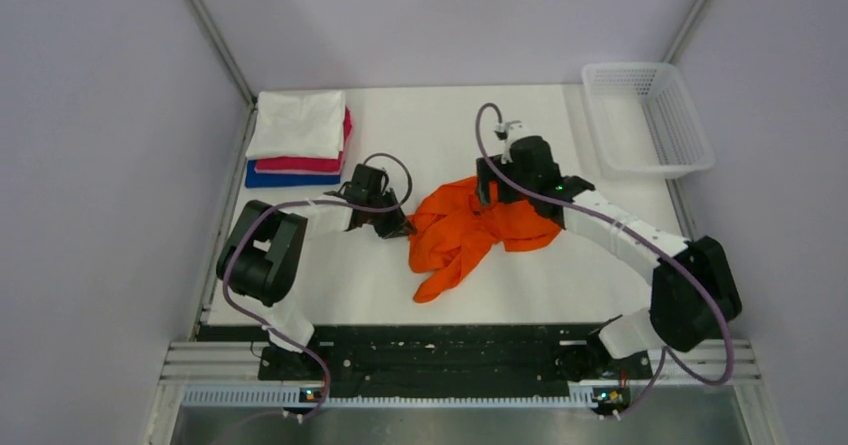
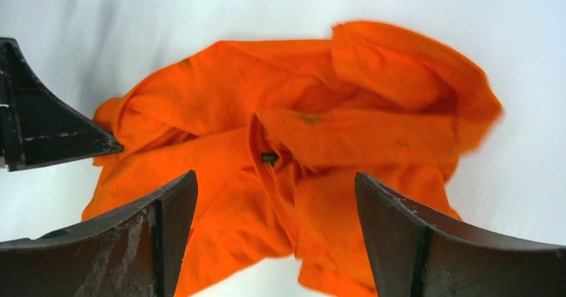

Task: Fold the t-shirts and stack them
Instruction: Flatten out the tshirt

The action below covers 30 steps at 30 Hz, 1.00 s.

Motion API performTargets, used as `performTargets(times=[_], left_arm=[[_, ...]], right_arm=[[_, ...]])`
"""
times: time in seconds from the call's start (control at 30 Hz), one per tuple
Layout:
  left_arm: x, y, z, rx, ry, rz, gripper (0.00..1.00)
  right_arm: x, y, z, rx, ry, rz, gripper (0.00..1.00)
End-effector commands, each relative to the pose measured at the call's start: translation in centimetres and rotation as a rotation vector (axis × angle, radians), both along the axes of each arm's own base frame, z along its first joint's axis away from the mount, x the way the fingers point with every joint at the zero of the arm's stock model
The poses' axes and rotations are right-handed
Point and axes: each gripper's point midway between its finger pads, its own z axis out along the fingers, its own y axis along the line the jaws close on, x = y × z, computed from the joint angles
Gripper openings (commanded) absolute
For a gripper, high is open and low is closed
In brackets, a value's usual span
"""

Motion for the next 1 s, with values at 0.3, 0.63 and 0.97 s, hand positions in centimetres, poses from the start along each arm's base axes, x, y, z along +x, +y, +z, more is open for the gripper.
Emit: performTargets(times=[0.3, 0.63, 0.97], left_arm=[[1.9, 3.5, 2.6, 0.204, -0.116, 0.094, 0.00], [-1.2, 4.6, 3.2, 0.207, -0.100, 0.065, 0.00], [-1.1, 4.1, 3.8, 0.185, -0.118, 0.050, 0.00]], right_arm=[[7.7, 4.2, -4.7, -0.319, -0.001, 0.056, 0.71], [12.1, 4.3, -3.0, -0.348, -0.068, -0.002, 0.74], [13.9, 3.5, -8.6, -0.520, 0.073, 0.123, 0.73]])
